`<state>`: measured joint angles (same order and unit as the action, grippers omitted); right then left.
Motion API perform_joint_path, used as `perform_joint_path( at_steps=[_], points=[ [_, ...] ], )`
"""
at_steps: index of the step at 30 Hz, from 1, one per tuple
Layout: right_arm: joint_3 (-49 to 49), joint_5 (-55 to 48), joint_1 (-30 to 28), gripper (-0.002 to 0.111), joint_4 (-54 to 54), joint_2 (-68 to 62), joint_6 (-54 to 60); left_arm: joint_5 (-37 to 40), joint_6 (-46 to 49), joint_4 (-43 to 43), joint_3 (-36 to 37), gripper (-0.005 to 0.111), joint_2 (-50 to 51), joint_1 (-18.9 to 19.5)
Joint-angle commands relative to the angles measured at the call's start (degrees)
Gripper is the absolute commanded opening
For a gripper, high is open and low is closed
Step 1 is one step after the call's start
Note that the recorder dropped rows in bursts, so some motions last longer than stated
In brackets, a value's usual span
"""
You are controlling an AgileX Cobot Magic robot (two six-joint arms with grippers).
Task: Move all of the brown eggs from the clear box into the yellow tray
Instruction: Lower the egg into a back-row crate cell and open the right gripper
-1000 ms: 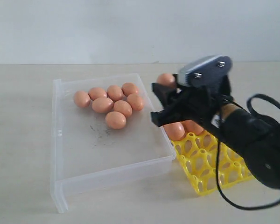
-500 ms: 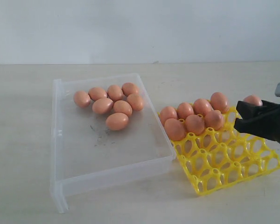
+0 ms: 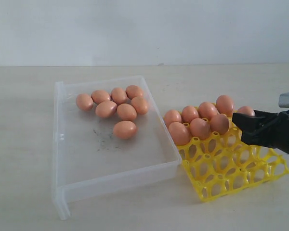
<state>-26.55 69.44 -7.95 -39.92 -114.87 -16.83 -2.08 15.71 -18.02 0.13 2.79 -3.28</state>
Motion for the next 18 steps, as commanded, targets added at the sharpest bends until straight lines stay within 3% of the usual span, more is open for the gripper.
perform_joint_path(
  at_steps=[1,18],
  points=[
    [-0.17,0.52,-0.49,0.000,1.94,-1.17,3.25,-0.90,0.26,-0.26,-0.13,0.004,0.23,-0.16],
    [-2.65,0.52,-0.16,0.000,-3.75,-1.17,2.16,-0.90,0.26,-0.26,-0.13,0.004,0.23,-0.16]
  ],
)
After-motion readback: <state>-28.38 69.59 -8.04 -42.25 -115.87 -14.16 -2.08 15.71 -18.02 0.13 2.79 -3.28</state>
